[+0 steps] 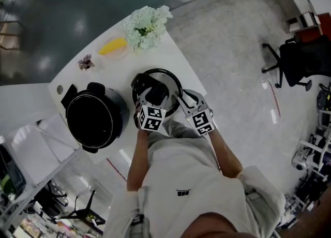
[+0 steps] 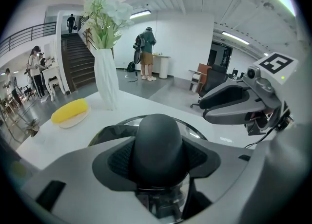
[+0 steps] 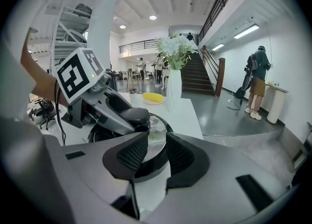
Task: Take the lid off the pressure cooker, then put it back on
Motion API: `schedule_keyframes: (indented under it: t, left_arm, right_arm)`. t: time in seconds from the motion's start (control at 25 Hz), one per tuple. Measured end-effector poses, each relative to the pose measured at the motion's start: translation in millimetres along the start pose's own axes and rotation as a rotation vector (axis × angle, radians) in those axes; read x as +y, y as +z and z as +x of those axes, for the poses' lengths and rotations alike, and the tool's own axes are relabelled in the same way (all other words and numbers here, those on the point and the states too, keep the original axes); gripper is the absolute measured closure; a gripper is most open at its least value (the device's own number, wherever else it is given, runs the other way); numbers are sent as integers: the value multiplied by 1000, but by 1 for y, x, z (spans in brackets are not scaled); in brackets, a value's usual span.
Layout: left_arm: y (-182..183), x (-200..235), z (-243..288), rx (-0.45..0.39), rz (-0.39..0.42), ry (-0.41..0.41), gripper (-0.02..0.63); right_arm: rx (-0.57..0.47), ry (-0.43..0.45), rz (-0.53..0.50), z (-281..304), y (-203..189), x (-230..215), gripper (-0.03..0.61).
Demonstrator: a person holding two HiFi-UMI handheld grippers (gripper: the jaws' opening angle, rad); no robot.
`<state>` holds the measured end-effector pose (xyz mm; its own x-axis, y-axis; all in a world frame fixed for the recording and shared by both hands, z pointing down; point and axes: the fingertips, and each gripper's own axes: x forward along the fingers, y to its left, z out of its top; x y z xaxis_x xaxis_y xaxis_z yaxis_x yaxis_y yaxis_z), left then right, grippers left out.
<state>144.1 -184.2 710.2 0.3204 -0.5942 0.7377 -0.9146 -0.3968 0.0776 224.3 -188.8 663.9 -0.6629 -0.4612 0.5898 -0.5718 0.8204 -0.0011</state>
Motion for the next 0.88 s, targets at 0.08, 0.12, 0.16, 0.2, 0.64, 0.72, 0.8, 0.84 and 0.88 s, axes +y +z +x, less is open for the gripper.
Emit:
schedule_keyframes:
  t: [0.08,0.12,0.16,0.2,0.64,0.72,0.8,0.84,0.88]
  left_arm:
    - [-2,0,2,1,1,-3,328]
    - [-4,0,3,0,0,-4,328]
    - [-4,0,4,-1,1,-5,328]
    - [-5,0,4,-2,3,-6,328]
    - [-11,0,6,-29,25,-1,325]
    - [-12,0,5,-32,23,1,324]
    - [-12,0,4,-27,28,8,316]
    - [-11,1,4,-25,35,11,302]
    - [-10,1,2,-26,43,9,284]
  right_arm:
    - [4,-2,2,1,-1,0,459]
    - [6,-2,3,1,-2,0,459]
    - [8,-2,4,1,-3,0,459]
    - [9,-3,5,2,-3,0,459]
    - [10,-23,20,-1,-3,7,459]
    - [7,-28,22,-3,-2,10,459]
    - [4,-33,24,-5,-1,13,459]
    - [1,-36,25,-7,0,14,458]
    - [-2,-39,27,-7,1,15,458]
